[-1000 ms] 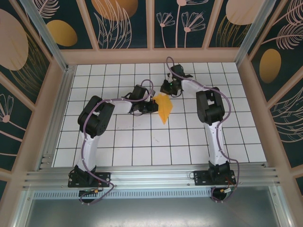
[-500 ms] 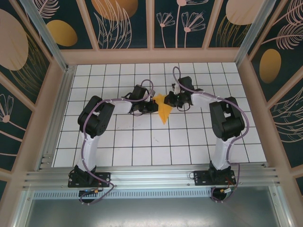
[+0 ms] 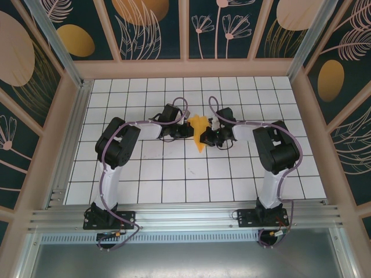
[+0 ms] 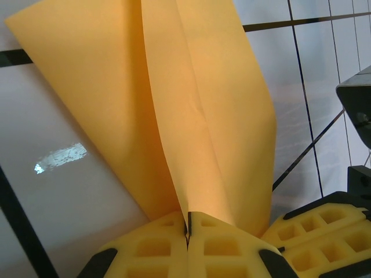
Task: Fold a paper plane with a square sheet of paper (pick it up from the middle)
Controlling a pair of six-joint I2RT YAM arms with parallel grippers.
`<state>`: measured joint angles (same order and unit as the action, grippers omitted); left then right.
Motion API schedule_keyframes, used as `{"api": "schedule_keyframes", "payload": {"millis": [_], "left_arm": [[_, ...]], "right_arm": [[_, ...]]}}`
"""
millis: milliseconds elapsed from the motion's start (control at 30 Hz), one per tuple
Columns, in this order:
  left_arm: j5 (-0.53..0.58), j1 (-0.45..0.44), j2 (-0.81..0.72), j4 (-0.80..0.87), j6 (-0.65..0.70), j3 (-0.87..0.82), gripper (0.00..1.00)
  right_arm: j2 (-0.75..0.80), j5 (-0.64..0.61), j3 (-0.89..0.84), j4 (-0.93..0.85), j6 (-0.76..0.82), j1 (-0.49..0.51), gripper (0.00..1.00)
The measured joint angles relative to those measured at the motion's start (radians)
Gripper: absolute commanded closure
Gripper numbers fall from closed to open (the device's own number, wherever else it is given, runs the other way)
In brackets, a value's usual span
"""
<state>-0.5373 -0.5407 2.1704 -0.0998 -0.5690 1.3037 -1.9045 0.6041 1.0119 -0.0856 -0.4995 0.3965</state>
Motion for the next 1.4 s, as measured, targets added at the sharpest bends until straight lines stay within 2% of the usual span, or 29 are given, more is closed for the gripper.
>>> {"api": "schedule_keyframes", "payload": {"millis": [533,933,1400], "left_arm": [[0.002,-0.001,0.000,0.000,0.000,0.000,1.00],[0.008,-0.002,0.000,0.021,0.002,0.011,1.00],[0.019,-0.005,0.000,0.031,0.009,0.015,1.00]], "right_arm": [[0.089,-0.027,-0.018,-0.018,0.014,0.016,0.91],[0.061,0.026,-0.061,0.048,-0.012,0.028,0.91],[0.050,0.028,-0.085,0.065,-0.010,0.031,0.89]]}}
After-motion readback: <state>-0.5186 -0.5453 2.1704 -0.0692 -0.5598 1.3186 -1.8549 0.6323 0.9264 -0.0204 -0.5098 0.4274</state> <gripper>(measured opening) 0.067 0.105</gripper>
